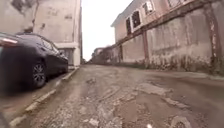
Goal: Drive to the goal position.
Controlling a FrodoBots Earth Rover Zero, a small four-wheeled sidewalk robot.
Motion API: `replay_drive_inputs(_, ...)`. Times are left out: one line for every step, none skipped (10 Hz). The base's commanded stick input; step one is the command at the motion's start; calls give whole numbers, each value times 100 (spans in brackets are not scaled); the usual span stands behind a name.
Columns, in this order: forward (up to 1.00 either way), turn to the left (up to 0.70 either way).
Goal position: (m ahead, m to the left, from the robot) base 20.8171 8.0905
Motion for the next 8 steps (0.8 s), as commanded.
replay_drive_inputs(70, 0)
replay_drive_inputs(70, 0)
replay_drive_inputs(70, 0)
replay_drive_inputs(70, 0)
replay_drive_inputs(70, 0)
replay_drive_inputs(70, 0)
replay_drive_inputs(70, 0)
replay_drive_inputs(70, 0)
